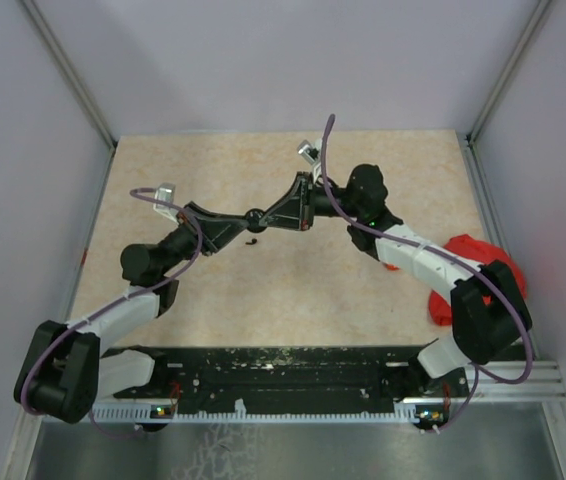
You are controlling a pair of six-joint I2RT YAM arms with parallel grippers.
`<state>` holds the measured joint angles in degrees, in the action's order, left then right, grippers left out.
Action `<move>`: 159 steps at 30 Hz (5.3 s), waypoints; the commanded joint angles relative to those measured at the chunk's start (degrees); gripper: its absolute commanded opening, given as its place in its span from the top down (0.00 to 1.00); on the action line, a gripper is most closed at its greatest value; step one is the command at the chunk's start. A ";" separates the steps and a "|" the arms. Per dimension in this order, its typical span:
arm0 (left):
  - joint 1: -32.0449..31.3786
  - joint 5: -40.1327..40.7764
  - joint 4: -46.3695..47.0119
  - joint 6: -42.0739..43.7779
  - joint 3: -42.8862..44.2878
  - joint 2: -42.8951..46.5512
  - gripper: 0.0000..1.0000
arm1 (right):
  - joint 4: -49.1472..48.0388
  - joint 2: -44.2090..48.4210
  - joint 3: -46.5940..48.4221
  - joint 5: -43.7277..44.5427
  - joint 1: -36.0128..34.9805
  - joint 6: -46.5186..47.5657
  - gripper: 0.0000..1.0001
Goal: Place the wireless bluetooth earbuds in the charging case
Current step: Pick up the charging case at the center of the board, then open the charging case, then pick up the earbud from the center of the board.
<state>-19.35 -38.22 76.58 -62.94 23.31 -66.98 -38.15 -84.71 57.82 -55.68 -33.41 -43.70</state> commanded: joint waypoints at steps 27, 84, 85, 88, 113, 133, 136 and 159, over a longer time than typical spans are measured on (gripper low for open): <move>-0.24 -31.64 -62.42 54.46 21.10 4.77 0.53 | 64.45 -3.00 25.41 -8.10 -1.76 48.72 1.00; -1.89 -22.62 -79.05 77.99 17.82 10.24 0.99 | 66.41 -2.96 27.36 2.68 -3.35 50.08 0.50; -1.91 -20.29 -79.57 77.97 17.88 10.01 0.99 | 65.32 -2.47 26.66 2.99 -2.99 49.27 0.48; -1.91 -12.22 -80.41 77.45 17.83 9.60 0.99 | 61.02 -1.33 23.88 6.45 -0.70 45.29 0.42; -1.10 29.26 -78.02 74.60 14.57 14.86 0.99 | 59.18 -27.95 28.39 50.44 1.33 41.59 0.55; -1.17 29.67 -77.69 75.23 14.04 14.69 1.00 | 67.52 -38.46 37.15 56.97 -0.67 42.91 0.66; -1.12 29.66 -77.76 75.24 14.04 14.60 0.99 | 68.29 -38.80 37.37 58.27 -1.02 43.28 0.66; -1.12 21.47 -71.31 71.92 11.82 16.04 0.99 | 64.13 -23.88 29.28 50.58 -1.26 40.72 0.83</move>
<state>-20.73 -12.25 -0.36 11.33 36.38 -52.73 29.67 -118.28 88.18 -1.06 -34.13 -1.23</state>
